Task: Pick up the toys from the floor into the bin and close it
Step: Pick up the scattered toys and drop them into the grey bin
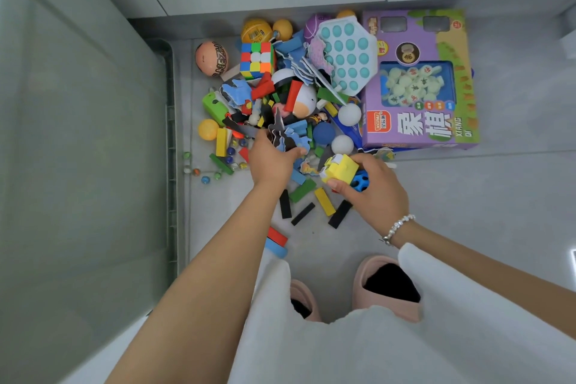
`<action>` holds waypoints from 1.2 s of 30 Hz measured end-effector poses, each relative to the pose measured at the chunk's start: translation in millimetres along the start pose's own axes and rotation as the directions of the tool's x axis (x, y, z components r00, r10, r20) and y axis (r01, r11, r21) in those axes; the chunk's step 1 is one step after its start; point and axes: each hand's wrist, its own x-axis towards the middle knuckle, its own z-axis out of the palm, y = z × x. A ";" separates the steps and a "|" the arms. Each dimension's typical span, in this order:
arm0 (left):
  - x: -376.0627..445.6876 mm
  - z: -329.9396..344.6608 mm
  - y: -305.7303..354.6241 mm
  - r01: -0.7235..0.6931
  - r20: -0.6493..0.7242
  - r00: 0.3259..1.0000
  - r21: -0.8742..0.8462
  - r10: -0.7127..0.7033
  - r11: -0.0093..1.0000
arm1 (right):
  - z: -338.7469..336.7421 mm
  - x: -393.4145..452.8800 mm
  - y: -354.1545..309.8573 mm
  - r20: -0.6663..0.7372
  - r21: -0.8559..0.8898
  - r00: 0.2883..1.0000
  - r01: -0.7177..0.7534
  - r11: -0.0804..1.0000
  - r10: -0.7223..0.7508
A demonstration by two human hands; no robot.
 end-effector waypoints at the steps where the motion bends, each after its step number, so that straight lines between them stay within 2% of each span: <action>1: -0.7 -1.1 2.3 0.029 0.009 1.000 -0.008 -0.029 1.000 | -0.2 0.1 0.8 0.000 -0.003 1.000 0.001 1.000 -0.001; 5: 1.3 -5.3 2.0 0.143 0.072 0.988 -0.080 -0.138 0.986 | -2.3 0.8 2.3 -0.013 -0.007 1.000 -0.011 1.000 0.011; 9: -2.1 -16.4 0.3 0.232 0.117 0.971 -0.265 -0.207 0.936 | -5.5 1.5 -3.7 -0.026 0.007 1.000 -0.013 1.000 0.013; 15: -30.6 -63.5 24.6 0.255 0.124 0.967 -0.495 -0.223 0.830 | -19.6 5.3 -39.1 -0.071 0.144 0.996 0.058 0.988 -0.048; 19: -58.7 -114.8 51.9 0.216 0.100 0.975 -0.632 -0.198 0.744 | -40.3 6.2 -85.8 -0.077 0.200 0.984 0.176 0.964 -0.164; 23: -91.8 -173.4 81.0 0.080 0.005 0.994 -0.713 -0.108 0.697 | -67.1 -3.5 -150.2 -0.069 0.207 0.942 0.334 0.920 -0.327; 28: -138.8 -257.2 102.6 -0.168 -0.224 0.975 -0.697 0.012 0.697 | -91.1 -31.3 -242.9 -0.058 0.238 0.858 0.508 0.828 -0.510; 30: -153.8 -284.8 97.2 -0.208 -0.305 0.952 -0.683 -0.014 0.701 | -92.4 -44.9 -275.5 -0.031 0.245 0.819 0.561 0.791 -0.572; 36: -172.2 -317.3 46.6 -0.130 -0.382 0.901 -0.693 -0.208 0.709 | -66.8 -70.4 -345.6 0.109 0.106 0.717 0.680 0.725 -0.688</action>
